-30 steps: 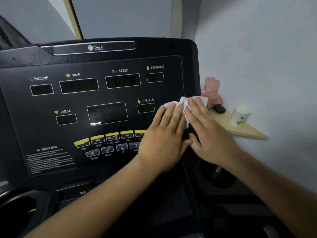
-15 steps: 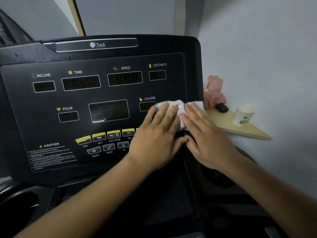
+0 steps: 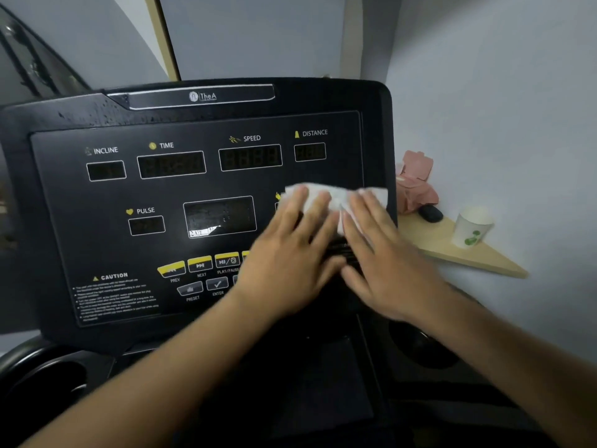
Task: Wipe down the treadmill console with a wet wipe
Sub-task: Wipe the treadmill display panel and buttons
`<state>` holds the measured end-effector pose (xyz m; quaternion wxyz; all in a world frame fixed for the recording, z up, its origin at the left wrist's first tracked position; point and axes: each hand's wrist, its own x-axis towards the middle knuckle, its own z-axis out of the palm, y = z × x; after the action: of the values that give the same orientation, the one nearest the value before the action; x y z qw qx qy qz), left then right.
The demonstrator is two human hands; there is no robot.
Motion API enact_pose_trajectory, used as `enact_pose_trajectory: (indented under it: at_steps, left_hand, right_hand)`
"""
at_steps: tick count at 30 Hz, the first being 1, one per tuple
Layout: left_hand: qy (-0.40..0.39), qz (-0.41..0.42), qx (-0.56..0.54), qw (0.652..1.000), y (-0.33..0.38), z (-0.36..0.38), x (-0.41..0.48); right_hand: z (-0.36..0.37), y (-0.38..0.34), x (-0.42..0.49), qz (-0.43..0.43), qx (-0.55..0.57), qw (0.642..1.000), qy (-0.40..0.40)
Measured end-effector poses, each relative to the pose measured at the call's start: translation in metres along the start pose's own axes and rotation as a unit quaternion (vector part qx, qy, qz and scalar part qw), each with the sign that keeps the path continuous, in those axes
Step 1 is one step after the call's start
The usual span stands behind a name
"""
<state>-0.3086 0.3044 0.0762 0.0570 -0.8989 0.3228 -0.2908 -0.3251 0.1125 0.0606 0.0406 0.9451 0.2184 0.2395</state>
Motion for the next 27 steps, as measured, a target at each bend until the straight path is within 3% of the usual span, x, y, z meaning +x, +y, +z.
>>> enact_pose_trajectory:
  at_steps: [4, 8, 14, 17, 20, 23, 27]
  left_hand:
    - [0.023, -0.046, 0.019, 0.998, -0.034, -0.022, 0.043]
    - [0.021, -0.020, -0.013, 1.000, -0.016, -0.008, 0.003]
    - [-0.065, 0.024, -0.058, 0.996, 0.031, 0.014, -0.107]
    - [-0.045, 0.031, -0.043, 0.998, 0.008, 0.004, -0.067]
    - [-0.001, -0.007, 0.008, 1.000, -0.037, -0.016, 0.007]
    - [0.019, -0.052, 0.034, 0.998, -0.069, -0.039, 0.058]
    - [0.014, -0.065, -0.015, 0.998, -0.046, -0.031, 0.034]
  right_hand:
    - [-0.034, 0.016, 0.063, 0.022, -0.007, 0.999, 0.029]
    - [-0.020, 0.004, 0.032, -0.011, -0.001, 1.000, 0.026]
    - [0.022, -0.040, -0.076, -0.086, 0.017, 0.990, -0.108]
    - [0.009, -0.027, -0.030, -0.088, -0.002, 0.995, -0.057]
    - [-0.026, -0.005, 0.052, -0.028, -0.007, 0.999, 0.034]
    - [-0.058, 0.008, 0.111, 0.026, 0.032, 0.997, 0.060]
    - [-0.041, -0.012, 0.088, 0.003, 0.045, 0.997, 0.069]
